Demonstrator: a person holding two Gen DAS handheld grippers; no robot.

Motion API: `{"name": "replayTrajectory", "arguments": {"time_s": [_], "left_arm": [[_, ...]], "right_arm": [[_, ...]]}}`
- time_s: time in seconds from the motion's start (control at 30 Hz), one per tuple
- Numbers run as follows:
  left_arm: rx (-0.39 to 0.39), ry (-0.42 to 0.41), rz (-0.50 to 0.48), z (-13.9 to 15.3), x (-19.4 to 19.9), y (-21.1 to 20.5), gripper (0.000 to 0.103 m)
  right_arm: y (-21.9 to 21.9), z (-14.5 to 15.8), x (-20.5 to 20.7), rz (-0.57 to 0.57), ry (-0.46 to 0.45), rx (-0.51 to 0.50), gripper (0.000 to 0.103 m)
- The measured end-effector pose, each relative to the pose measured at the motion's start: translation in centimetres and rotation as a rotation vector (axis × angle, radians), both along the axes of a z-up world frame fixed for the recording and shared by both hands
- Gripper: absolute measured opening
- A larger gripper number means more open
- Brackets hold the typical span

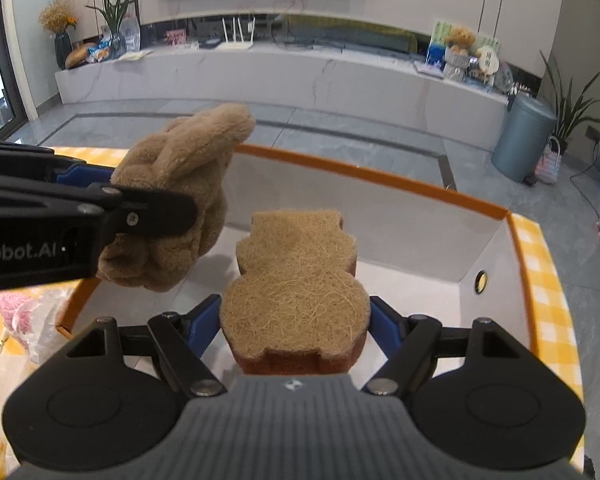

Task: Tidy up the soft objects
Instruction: 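Carry the sponge and towel into the orange box and open both tools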

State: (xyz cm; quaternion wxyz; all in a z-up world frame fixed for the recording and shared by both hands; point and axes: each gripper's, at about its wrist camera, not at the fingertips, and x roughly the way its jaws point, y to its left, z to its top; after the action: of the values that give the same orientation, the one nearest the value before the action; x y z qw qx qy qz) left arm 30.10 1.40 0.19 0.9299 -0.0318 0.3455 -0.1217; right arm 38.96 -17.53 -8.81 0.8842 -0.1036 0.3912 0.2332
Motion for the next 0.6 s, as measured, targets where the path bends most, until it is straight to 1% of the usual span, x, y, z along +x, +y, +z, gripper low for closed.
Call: {"name": "replayTrajectory", "arguments": {"time_s": [0.17,0.2,0.27,0.33,0.53,0.6], "left_arm": [[-0.007,0.011,-0.008,-0.2,0.4,0.2,0.037],[-0.009,0.015,-0.008,-0.2,0.7,0.1,0.038],[-0.013,0.018,-0.004,-0.2,0.7,0.3,0.041],[-0.021,0.008,0.008,0.0,0.6,0.3,0.047],[-0.029,-0.006,0.02,1.4,0.0,0.0,0.063],[-0.024,-0.013,0.02,2.0,-0.5,0.0,0.064]], "right_arm": [[0.2,-0.2,0.2,0.019,0.015,-0.015,0.078],[0.2,-0.2,0.1,0.021,0.011,-0.025,0.08],[0.1,0.0,-0.3,0.021,-0.001,-0.038,0.087],[-0.5,0.4,-0.8,0.013,-0.014,-0.043,0.089],[-1.9,1.3,-2.4,-0.006,-0.034,-0.055,0.09],[-2.3,1.6,-3.0,-0.013,-0.042,-0.05,0.09]]}}
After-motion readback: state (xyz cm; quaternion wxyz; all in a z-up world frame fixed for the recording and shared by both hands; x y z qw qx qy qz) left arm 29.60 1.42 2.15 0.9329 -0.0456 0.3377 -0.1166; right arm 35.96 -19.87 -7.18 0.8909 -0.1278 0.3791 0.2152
